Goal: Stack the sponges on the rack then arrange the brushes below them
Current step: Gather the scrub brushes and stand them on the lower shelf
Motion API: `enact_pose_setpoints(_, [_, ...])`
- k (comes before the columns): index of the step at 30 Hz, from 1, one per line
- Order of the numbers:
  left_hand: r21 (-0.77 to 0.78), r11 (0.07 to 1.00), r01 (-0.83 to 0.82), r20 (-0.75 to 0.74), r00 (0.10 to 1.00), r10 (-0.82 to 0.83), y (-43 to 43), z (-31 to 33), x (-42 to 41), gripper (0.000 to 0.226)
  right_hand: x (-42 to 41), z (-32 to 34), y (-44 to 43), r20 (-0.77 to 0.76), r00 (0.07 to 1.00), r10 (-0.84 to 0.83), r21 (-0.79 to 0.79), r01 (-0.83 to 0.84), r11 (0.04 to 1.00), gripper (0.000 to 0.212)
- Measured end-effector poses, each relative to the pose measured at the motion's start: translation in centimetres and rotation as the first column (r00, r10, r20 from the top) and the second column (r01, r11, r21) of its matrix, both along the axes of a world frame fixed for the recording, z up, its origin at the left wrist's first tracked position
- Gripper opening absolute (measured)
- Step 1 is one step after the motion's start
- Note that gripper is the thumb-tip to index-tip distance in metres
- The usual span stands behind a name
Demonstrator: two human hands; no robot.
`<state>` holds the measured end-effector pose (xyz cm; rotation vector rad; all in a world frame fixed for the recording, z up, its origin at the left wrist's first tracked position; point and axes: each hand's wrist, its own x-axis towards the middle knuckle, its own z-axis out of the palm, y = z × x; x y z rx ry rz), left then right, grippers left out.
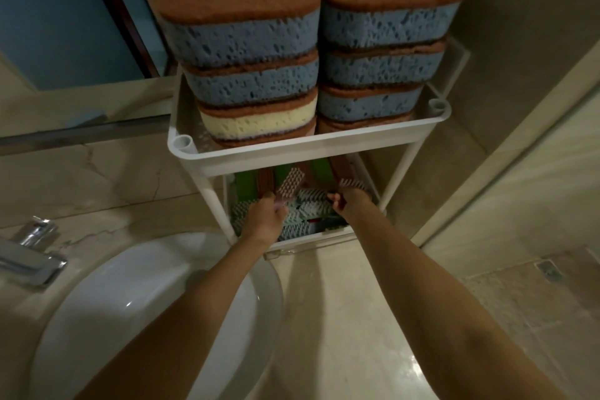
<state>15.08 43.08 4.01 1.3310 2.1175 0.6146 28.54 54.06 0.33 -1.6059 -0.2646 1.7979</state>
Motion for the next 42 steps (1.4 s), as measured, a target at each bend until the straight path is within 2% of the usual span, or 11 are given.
enact_pose_setpoints(3, [0.003,1.0,0.011,-0.002,1.0,-0.011,-0.1,0.2,-0.1,0.028,0.2,0.3,-0.7,-0.023,0.999,-0.023,0.034,0.024,0.999,0.025])
enact_pose_setpoints(9, [0.023,1.0,0.015,0.019,1.0,-0.015,0.1,0.9,-0.1,0.031,0.6,-1.0,-0.2,-0.027,0.99,-0.141,-0.018,0.141,0.99,0.029])
enact_pose_setpoints(11, [0.004,0.999,0.051,0.047,0.998,-0.051,0.5,1.0,0.2,0.032,1.0,-1.0,-0.1,0.042,0.99,-0.132,0.0,0.132,0.991,0.032])
enact_pose_setpoints(15, [-0.026,0.993,0.115,0.077,0.991,-0.113,2.7,1.3,0.6,0.034,1.1,0.1,-1.2,0.138,0.99,0.01,0.049,-0.016,0.999,0.018])
enact_pose_setpoints(16, [-0.029,0.993,0.111,0.07,0.992,-0.108,3.3,1.4,0.7,0.034,1.1,0.3,-1.4,0.229,0.971,0.075,0.113,-0.103,0.988,0.014])
enact_pose_setpoints(18, [-0.054,0.992,0.115,0.053,0.992,-0.113,4.5,1.5,0.9,0.037,1.3,-0.2,-1.7,0.429,0.884,0.185,0.225,-0.303,0.926,0.009])
enact_pose_setpoints(21, [-0.1,0.987,0.126,0.075,0.99,-0.119,5.7,1.2,1.3,0.04,1.5,-0.7,-1.9,0.648,0.732,0.21,0.235,-0.454,0.859,0.015])
enact_pose_setpoints(23, [-0.114,0.986,0.121,0.073,0.991,-0.113,6.5,0.8,1.3,0.04,1.7,-1.0,-1.7,0.628,0.753,0.196,0.261,-0.441,0.859,0.027])
enact_pose_setpoints(27, [-0.074,0.994,0.084,0.066,0.995,-0.079,6.9,0.8,1.7,0.04,2.1,-1.1,-1.3,0.534,0.821,0.202,0.277,-0.396,0.875,0.032])
enact_pose_setpoints(35, [0.022,0.999,0.049,-0.01,0.999,-0.048,5.5,0.8,2.6,0.037,2.0,-0.6,-1.9,0.552,0.815,0.177,0.264,-0.372,0.89,0.033])
enact_pose_setpoints(42, [0.038,0.997,0.066,-0.024,0.998,-0.065,2.6,-0.3,4.0,0.032,2.2,1.1,-3.5,0.529,0.838,0.132,0.248,-0.302,0.921,0.011])
